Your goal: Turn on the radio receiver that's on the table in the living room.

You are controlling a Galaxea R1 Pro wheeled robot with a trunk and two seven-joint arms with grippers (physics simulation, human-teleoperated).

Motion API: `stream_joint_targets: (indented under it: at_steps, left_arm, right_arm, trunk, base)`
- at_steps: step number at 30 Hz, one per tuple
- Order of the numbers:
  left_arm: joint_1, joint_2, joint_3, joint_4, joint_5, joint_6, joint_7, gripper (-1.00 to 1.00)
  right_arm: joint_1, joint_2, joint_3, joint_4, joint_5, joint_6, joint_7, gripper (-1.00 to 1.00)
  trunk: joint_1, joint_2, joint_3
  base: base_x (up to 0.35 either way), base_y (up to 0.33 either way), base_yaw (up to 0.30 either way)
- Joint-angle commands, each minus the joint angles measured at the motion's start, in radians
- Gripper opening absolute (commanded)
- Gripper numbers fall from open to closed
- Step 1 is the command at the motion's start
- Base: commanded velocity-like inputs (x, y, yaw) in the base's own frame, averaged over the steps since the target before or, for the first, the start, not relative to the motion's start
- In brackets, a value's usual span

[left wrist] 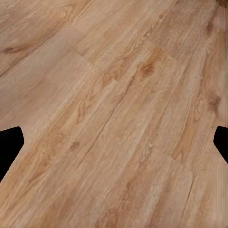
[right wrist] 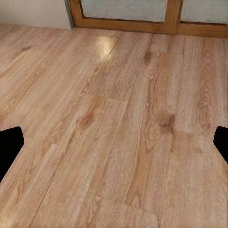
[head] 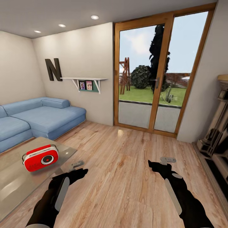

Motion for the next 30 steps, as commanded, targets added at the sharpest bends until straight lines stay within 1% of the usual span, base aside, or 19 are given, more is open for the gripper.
stream_joint_targets:
  at_steps: [1, 14, 21, 30]
  left_arm:
    - [0.000, -0.001, 0.000, 0.000, 0.000, 0.000, -0.001, 1.00]
    - [0.001, -0.001, 0.001, 0.006, 0.000, -0.006, -0.004, 1.00]
    - [0.002, -0.001, 0.001, 0.011, -0.001, -0.045, -0.004, 1.00]
    - [0.003, -0.001, 0.000, 0.012, -0.001, -0.053, -0.005, 1.00]
  right_arm:
    - [0.000, 0.000, 0.000, 0.000, 0.000, 0.000, 0.000, 1.00]
    - [-0.001, 0.000, 0.001, -0.001, 0.003, -0.002, -0.001, 1.00]
    - [0.000, 0.000, 0.002, -0.002, 0.005, -0.002, -0.002, 1.00]
    - [0.000, 0.000, 0.002, -0.002, 0.003, -0.003, 0.000, 1.00]
  trunk:
    - [0.000, 0.000, 0.000]
    - [0.000, 0.000, 0.000]
    - [0.000, 0.000, 0.000]
    - [0.000, 0.000, 0.000]
  base:
    - [0.000, 0.000, 0.000]
    - [0.000, 0.000, 0.000]
    - [0.000, 0.023, 0.000]
    - [0.000, 0.006, 0.000]
